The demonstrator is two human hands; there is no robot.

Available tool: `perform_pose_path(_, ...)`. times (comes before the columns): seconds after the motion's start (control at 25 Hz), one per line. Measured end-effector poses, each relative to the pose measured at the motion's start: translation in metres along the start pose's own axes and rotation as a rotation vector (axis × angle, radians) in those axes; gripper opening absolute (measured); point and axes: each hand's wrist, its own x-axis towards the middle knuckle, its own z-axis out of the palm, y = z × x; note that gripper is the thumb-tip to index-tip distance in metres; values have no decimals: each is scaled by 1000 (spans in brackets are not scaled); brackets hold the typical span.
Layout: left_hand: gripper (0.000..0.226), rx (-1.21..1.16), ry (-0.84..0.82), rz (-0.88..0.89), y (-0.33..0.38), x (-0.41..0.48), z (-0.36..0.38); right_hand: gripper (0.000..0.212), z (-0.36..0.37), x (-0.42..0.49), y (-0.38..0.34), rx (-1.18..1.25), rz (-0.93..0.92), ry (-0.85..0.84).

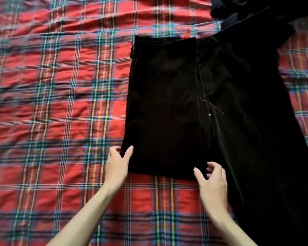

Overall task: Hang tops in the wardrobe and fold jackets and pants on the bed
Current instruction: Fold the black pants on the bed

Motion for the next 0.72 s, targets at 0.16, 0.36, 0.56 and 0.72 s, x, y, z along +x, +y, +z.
perform_pose_path(0.16, 22, -345, 73, 45, 2, -15, -11, 25, -5, -3, -7, 290, 230, -138)
perform_pose_path(0.36, 53, 1, 215, 62, 7, -41, -8, 12, -42, -17, 23, 90, 34, -205)
perform_pose_path(0.56, 39, 199, 198, 616, 24, -120, 59, 36, -161, -45, 128, -133, 67, 248)
perform_pose_path(0.72, 7, 127, -496, 358, 13, -228, 155, 52, -240, -82, 236, -203, 468, 89)
